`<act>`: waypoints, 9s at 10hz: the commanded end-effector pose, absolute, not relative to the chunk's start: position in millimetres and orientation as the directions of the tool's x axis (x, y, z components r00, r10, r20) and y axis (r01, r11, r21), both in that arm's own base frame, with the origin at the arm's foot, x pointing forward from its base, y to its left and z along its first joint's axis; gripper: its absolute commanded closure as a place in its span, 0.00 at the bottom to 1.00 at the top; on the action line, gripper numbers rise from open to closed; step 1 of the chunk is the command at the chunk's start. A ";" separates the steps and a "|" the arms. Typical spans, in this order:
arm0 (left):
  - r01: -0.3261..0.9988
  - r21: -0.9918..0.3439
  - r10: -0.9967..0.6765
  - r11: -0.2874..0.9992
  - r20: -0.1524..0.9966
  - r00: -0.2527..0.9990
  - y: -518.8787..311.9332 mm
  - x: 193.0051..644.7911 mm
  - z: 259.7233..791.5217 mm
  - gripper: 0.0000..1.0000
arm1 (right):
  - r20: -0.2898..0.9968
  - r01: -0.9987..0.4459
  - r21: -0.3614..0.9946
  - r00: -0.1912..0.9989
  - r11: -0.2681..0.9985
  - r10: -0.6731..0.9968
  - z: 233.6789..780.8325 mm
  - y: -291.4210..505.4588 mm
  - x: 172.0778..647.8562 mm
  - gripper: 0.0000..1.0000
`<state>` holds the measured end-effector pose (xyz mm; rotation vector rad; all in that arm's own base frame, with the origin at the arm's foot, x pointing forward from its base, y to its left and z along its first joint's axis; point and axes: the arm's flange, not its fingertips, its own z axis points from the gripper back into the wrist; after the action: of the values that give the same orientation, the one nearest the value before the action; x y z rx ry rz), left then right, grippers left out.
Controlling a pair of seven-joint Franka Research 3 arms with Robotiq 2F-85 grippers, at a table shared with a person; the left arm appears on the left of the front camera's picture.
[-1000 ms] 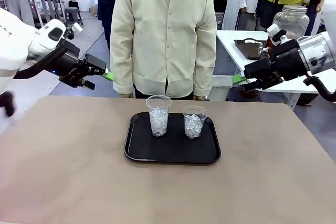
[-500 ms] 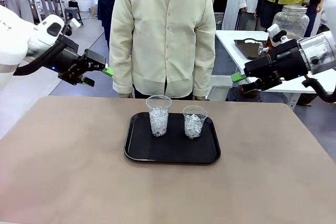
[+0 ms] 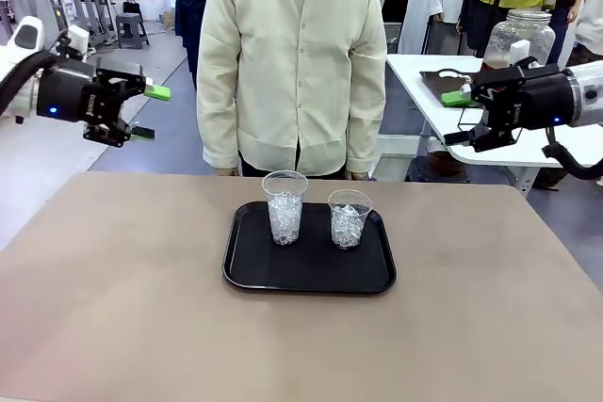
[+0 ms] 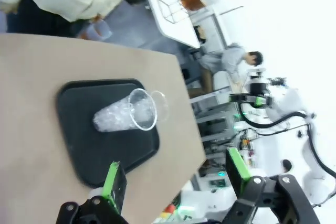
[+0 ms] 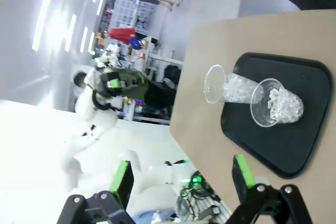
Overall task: Pour the drink into the iced cup.
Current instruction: Pick up the iced cup indicated by the human and present it to them.
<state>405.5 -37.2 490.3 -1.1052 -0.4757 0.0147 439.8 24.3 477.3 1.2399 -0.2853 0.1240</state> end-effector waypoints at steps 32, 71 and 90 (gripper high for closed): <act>0.174 -0.949 0.093 0.264 0.204 0.974 -16.6 467.8 410.9 0.00 | -0.036 0.050 0.991 0.993 0.120 -0.112 386.9 -19.3 502.6 0.00; 0.174 -0.949 0.093 0.264 0.204 0.974 -16.6 467.8 410.9 0.00 | 0.983 -0.990 0.071 0.090 0.122 0.159 280.2 17.4 513.3 0.00; 0.174 -0.949 0.093 0.264 0.204 0.974 -16.6 467.8 410.9 0.00 | 0.995 -0.998 0.064 0.063 -0.015 0.075 198.8 110.4 544.4 0.00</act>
<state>467.7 -16.5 409.8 -1.3029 -0.2406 -0.0605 536.9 101.4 200.3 1.2052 -1.0732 1.2194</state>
